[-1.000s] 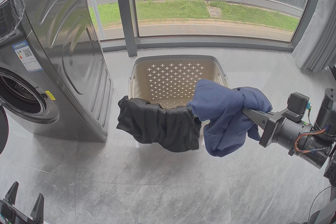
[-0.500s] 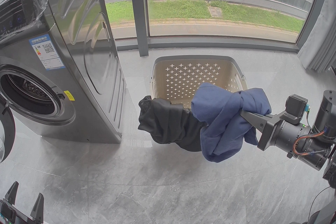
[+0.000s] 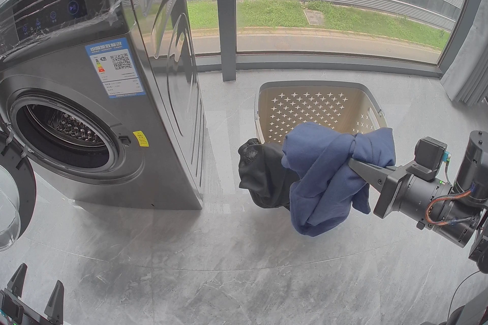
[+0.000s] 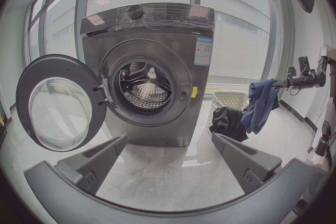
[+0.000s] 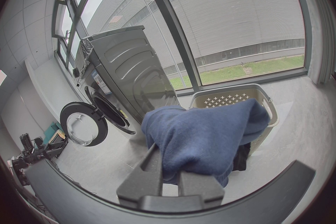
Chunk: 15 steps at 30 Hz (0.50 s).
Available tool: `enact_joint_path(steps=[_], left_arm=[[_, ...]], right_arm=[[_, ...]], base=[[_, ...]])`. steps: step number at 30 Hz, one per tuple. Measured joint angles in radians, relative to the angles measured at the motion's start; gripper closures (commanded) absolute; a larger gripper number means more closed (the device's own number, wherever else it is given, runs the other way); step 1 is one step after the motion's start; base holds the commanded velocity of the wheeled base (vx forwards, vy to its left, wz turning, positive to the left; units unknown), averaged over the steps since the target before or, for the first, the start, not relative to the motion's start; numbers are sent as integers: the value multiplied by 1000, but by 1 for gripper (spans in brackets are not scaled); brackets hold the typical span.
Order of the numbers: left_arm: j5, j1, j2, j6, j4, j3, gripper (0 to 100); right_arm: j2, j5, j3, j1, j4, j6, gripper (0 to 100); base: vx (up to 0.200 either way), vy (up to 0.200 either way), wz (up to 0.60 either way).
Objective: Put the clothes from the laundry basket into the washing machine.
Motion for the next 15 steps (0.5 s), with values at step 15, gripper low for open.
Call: enact_joint_path(steps=[15], left_arm=[[0, 0, 0, 0, 0, 0, 0]], right_arm=[[0, -3, -1, -3, 0, 1, 100]], base=[[-67, 53, 0]])
